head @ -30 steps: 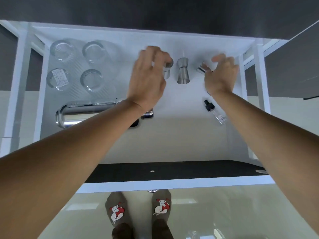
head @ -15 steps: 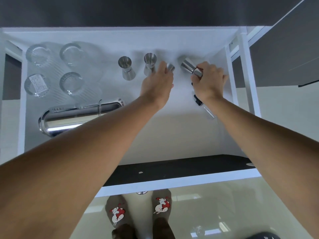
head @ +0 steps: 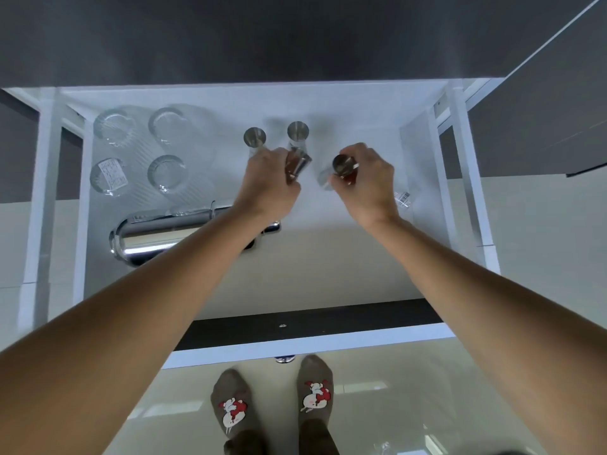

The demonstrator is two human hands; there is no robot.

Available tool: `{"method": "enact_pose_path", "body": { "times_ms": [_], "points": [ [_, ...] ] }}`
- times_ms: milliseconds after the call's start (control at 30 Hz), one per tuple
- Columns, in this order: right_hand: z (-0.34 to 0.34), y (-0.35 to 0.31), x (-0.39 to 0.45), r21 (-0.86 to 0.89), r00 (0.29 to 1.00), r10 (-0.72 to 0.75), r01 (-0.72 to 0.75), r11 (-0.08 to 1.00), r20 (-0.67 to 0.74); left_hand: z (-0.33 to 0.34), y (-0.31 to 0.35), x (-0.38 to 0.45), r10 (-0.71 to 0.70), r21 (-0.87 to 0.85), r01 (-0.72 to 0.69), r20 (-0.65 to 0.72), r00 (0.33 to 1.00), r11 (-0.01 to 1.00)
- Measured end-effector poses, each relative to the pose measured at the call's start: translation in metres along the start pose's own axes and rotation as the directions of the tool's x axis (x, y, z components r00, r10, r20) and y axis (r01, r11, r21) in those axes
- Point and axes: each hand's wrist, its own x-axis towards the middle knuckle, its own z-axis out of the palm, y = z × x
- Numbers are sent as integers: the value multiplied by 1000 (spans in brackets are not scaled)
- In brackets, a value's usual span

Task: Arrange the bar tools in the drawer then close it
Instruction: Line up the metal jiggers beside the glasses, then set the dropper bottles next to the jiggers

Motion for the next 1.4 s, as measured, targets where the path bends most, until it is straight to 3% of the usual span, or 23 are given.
{"method": "enact_pose_path", "body": {
  "times_ms": [167,333,633,700,767,800,867,933,1000,1067,1167,1400],
  "points": [
    [23,-25,-2,-26,990,-15,19,999,139,-13,-27,-5,-148,-36,145,-93,985,989],
    [37,-36,1,-60,990,1,8,998,144,-9,-31,2,-291,-15,293,-157,944,956],
    [18,-28,1,-13,981,30,-28,1000,192,-7,-26,-2,-278,-39,275,-148,949,961],
    [3,-14,4,-72,990,67,-58,996,126,-9,-16,-17,-192,12,204,-284,939,979],
    [-15,4,11,-207,989,127,-110,972,69,-4,-3,-33,58,132,-2,-421,905,991],
    [-24,13,14,-286,982,176,-149,947,71,3,6,-40,181,163,-125,-399,899,979],
    [-42,29,18,-430,954,273,-197,881,121,25,24,-49,342,102,-327,-215,915,939],
    [-51,41,19,-493,932,319,-199,847,171,55,41,-52,382,80,-384,38,923,920],
    [-52,51,19,-486,919,341,-212,848,195,85,53,-49,306,81,-327,198,931,942],
    [-51,59,18,-466,905,370,-240,852,210,104,65,-42,87,-63,-72,261,962,995],
    [-51,61,16,-391,890,379,-264,882,255,118,75,-33,-220,-293,300,275,936,908],
    [-63,61,8,-178,817,442,-405,897,369,121,76,-28,-333,-435,449,318,888,780]
  ]
}}
